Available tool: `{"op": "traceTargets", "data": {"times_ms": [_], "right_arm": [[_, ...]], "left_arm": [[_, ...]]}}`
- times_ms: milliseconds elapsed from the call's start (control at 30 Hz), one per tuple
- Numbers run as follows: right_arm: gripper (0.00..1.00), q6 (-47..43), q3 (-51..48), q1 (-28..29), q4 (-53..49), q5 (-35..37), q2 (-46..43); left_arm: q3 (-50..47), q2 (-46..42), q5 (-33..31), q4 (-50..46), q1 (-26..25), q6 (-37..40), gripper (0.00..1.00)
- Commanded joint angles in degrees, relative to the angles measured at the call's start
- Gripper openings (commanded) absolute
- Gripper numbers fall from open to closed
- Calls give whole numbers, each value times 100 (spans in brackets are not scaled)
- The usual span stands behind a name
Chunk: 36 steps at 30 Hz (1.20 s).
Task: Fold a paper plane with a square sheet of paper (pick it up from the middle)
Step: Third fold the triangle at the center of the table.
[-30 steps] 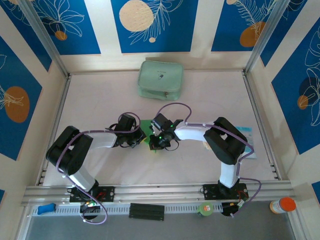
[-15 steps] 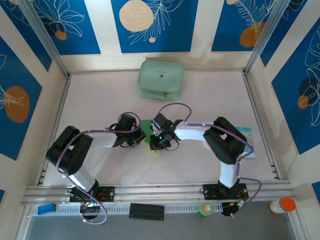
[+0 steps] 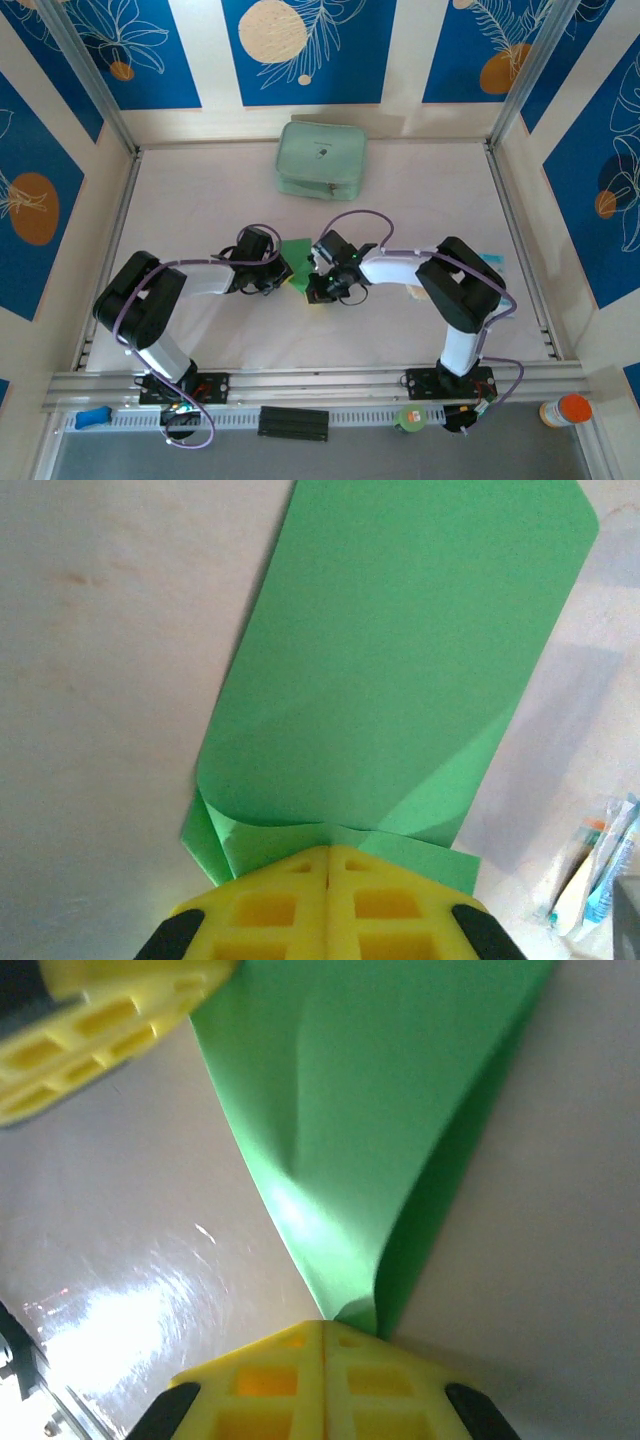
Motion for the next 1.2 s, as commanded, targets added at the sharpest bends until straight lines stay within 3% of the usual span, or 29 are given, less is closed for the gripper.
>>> {"op": "traceTargets", "data": {"times_ms": [0,300,700,1167], "right_arm": [[6,-172,-328,-5,-445,-153,-244],[6,-239,-168,29,-261,-106,-988],[3,-2,713,144,-271,453,124],[3,51,711,120,-523,789,375]], "left_arm": [[-93,346,-373,-788,-8,138,6],[-5,320,-354,-779,-9,145,6],[218,186,-386,-966,-15,305,7],[382,209,-286,-942,-11,394,7]]}}
